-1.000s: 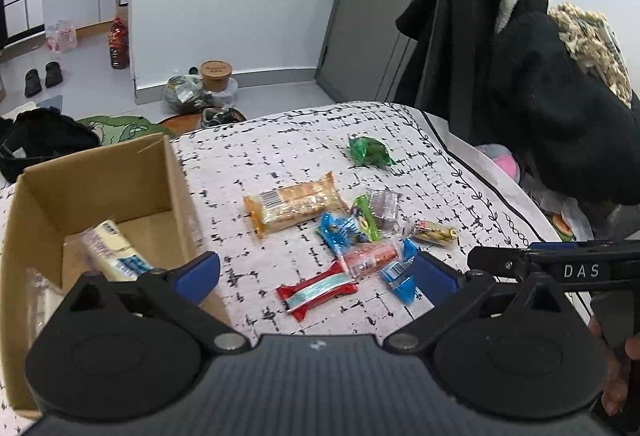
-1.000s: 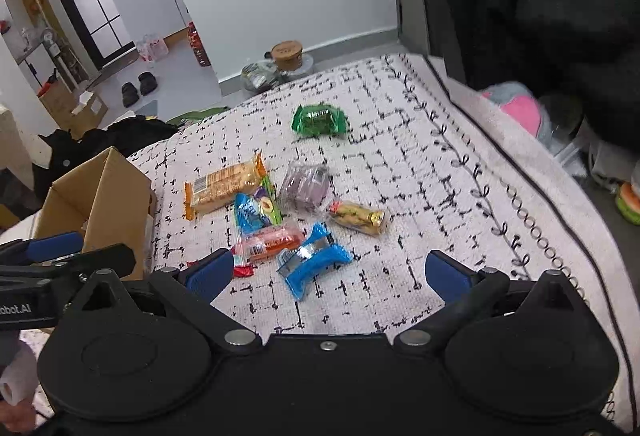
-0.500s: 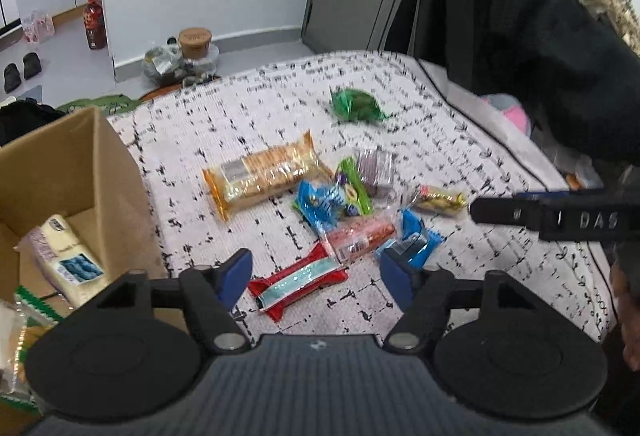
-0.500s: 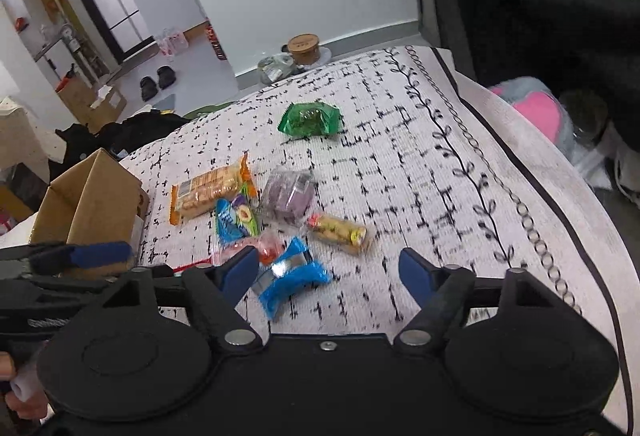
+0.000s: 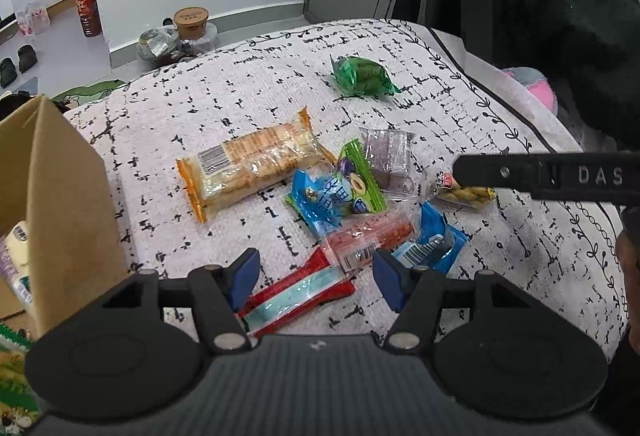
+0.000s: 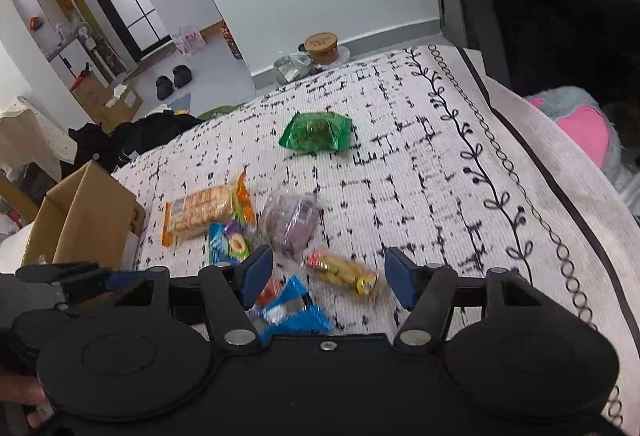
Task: Organize snacks
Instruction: 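Grasp the red-and-white candy bar with the left tool while the right tool grasps the small yellow bar, then carry both bars over the box and open both tools to drop them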
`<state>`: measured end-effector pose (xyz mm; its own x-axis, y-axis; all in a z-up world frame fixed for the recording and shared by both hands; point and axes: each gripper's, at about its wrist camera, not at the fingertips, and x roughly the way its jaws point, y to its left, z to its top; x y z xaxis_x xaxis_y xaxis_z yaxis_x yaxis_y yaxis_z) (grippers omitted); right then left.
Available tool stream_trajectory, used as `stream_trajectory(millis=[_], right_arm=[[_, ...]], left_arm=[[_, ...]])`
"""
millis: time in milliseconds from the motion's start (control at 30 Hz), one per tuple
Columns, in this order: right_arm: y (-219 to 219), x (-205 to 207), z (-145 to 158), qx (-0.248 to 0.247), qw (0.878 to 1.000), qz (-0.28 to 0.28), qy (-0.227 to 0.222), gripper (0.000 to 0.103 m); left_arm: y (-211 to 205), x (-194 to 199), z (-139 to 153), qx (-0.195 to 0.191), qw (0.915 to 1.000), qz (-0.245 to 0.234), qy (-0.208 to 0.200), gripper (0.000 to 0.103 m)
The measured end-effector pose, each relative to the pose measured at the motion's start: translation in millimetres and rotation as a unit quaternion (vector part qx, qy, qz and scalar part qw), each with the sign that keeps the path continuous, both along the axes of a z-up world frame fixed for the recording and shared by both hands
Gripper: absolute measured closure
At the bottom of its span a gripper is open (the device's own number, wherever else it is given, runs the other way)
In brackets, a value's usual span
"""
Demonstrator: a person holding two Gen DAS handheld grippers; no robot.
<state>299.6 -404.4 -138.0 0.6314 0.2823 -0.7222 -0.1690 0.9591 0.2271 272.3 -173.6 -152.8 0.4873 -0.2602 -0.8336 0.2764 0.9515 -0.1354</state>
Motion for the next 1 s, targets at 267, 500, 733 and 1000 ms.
stream_trajectory(millis=[267, 500, 733, 1000], right_arm=[[4, 8, -18, 0.006, 1.000, 0.009, 0.024, 0.048], [2, -3, -22, -0.018, 0.999, 0.014, 0.033, 0.060], [5, -19, -27, -0.061, 0.997, 0.009, 0.040, 0.083], [12, -39, -22, -0.047, 0.998, -0.011, 0.051, 0.084]], left_arm=[[1, 0, -10, -0.001, 0.9996, -0.002, 0.028, 0.041], [0, -10, -13, 0.003, 0.9993, -0.007, 0.037, 0.043], [0, -15, -14, 0.024, 0.9992, 0.001, 0.031, 0.084], [-1, -28, -8, 0.004, 0.9993, -0.002, 0.037, 0.084]])
